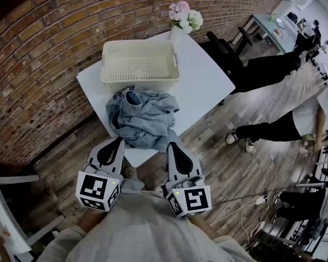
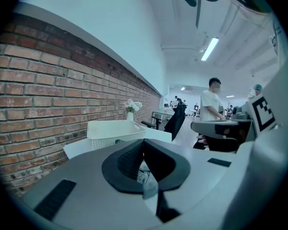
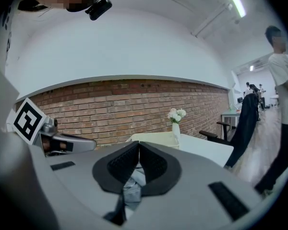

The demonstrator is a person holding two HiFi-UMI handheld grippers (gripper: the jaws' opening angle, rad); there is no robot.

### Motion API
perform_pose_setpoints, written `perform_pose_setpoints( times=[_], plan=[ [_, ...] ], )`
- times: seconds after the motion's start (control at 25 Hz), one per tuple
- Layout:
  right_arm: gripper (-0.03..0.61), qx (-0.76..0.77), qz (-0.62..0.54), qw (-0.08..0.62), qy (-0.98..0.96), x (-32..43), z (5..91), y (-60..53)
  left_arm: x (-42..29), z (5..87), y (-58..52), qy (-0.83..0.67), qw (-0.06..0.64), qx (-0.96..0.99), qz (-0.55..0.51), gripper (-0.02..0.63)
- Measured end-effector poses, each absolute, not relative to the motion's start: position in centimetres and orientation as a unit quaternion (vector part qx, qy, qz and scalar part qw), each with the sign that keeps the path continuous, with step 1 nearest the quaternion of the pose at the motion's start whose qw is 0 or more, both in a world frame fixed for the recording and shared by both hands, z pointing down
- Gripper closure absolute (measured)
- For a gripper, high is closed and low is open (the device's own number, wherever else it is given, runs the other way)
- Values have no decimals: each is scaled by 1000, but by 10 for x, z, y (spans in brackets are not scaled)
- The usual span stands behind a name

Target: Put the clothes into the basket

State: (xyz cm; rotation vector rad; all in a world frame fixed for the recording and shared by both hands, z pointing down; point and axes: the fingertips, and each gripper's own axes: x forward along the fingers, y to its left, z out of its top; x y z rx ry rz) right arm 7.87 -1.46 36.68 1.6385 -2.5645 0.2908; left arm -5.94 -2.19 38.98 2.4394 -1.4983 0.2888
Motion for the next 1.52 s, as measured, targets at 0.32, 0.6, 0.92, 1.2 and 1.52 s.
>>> perform_pose_setpoints(
  times=[0.32, 0.6, 0.92, 1.2, 1.52],
  plan=[
    [571, 546, 98, 54, -830, 65, 375, -54, -70, 402, -65, -494, 148, 851, 96, 604],
    [571, 532, 121, 69, -835, 60, 387, -69, -76, 415, -78, -498, 179, 844, 88, 604],
    [565, 510, 155, 83, -842, 63, 408, -89, -85, 438, -94, -483, 245, 837, 77, 603],
    [409, 492, 173, 82, -849, 73, 430, -108, -84, 472, -114, -481, 251, 833, 111, 441],
    [265, 472, 199, 142, -847, 85, 481, -128, -97, 525, -125, -485, 277, 810, 180, 197]
  ],
)
